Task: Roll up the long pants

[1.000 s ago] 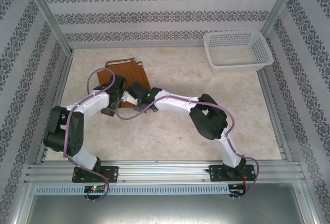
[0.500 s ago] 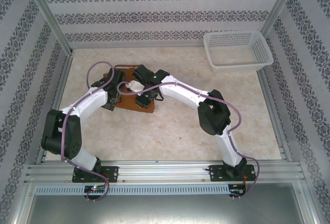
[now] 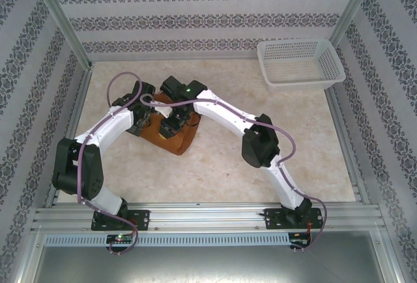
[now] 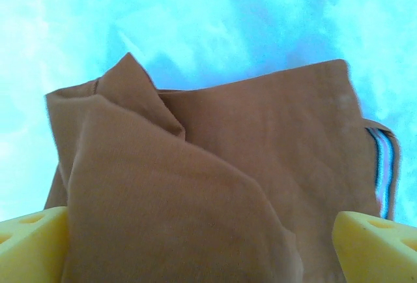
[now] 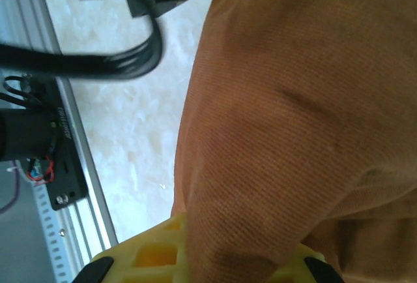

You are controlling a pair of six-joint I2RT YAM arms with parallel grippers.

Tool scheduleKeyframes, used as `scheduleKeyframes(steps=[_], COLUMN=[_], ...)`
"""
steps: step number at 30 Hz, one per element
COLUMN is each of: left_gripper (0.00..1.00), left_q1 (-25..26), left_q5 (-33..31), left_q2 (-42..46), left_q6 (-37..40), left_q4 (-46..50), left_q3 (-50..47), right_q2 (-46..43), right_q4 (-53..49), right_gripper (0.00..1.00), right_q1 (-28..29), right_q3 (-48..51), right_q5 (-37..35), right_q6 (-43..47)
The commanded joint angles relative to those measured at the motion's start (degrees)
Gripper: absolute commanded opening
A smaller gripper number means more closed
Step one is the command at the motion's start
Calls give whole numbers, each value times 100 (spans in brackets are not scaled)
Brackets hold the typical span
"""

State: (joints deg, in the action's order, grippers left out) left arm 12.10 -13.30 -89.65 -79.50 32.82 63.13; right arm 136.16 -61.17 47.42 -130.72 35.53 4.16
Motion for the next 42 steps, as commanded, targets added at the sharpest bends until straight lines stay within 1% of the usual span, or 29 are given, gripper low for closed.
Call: scheduleKeyframes(steps=[1, 5, 10, 15, 18, 19, 20, 21, 22, 23, 24, 25, 26, 30, 32, 34, 36, 38, 40, 42], left_gripper=[100, 100, 100, 100, 98, 94, 88, 79, 58, 39, 25, 14, 1, 0, 5, 9, 4, 0, 0, 0], left_q1=[73, 103, 208, 549, 767, 834, 893, 914, 910, 908, 902, 907, 885, 660, 559, 408, 203, -40, -226, -352], left_q5=[221, 229, 299, 384, 453, 440, 387, 335, 279, 181, 74, -105, -299, -658, -856, -891, -774, -616, -482, -377], left_q2=[313, 476, 540, 530, 480, 463, 442, 405, 348, 283, 225, 131, -5, -623, -838, -922, -875, -801, -898, -1131], left_q6=[-51, -92, -144, -190, -240, -250, -266, -267, -267, -276, -210, -74, -35, -27, -63, -185, -209, -191, -128, -58], left_q4=[-13, -21, 32, -34, -47, -27, -9, -19, -39, -26, -48, -121, -26, 559, 791, 920, 779, 390, 187, 269], left_q3=[-273, -496, -521, -430, -348, -329, -316, -326, -336, -336, -306, -272, -171, 320, 449, 416, 213, -111, -248, -155], right_q2=[638, 1038, 1466, 1656, 1669, 1660, 1646, 1642, 1642, 1627, 1612, 1580, 1516, 1253, 1154, 1092, 1064, 1060, 1053, 1036], right_q4=[-72, 145, 320, 642, 803, 814, 799, 768, 731, 707, 670, 643, 645, 786, 804, 795, 745, 699, 686, 686], right_gripper=[0, 0, 0, 0, 0, 0, 0, 0, 0, 0, 0, 0, 0, 0, 0, 0, 0, 0, 1, 6], right_q1=[-218, -453, -696, -803, -869, -879, -875, -883, -890, -879, -877, -866, -854, -830, -829, -823, -837, -831, -822, -824], right_q3=[-358, -332, -284, -131, -78, -80, -77, -86, -94, -94, -85, -50, 18, 354, 470, 535, 565, 589, 625, 683], right_q5=[856, 957, 1006, 1133, 1292, 1237, 1165, 1133, 1144, 1189, 1230, 1242, 1203, 1101, 1064, 1018, 995, 982, 977, 953], right_q6=[-377, -502, -592, -749, -869, -866, -851, -827, -812, -785, -780, -753, -735, -699, -685, -664, -632, -602, -587, -584])
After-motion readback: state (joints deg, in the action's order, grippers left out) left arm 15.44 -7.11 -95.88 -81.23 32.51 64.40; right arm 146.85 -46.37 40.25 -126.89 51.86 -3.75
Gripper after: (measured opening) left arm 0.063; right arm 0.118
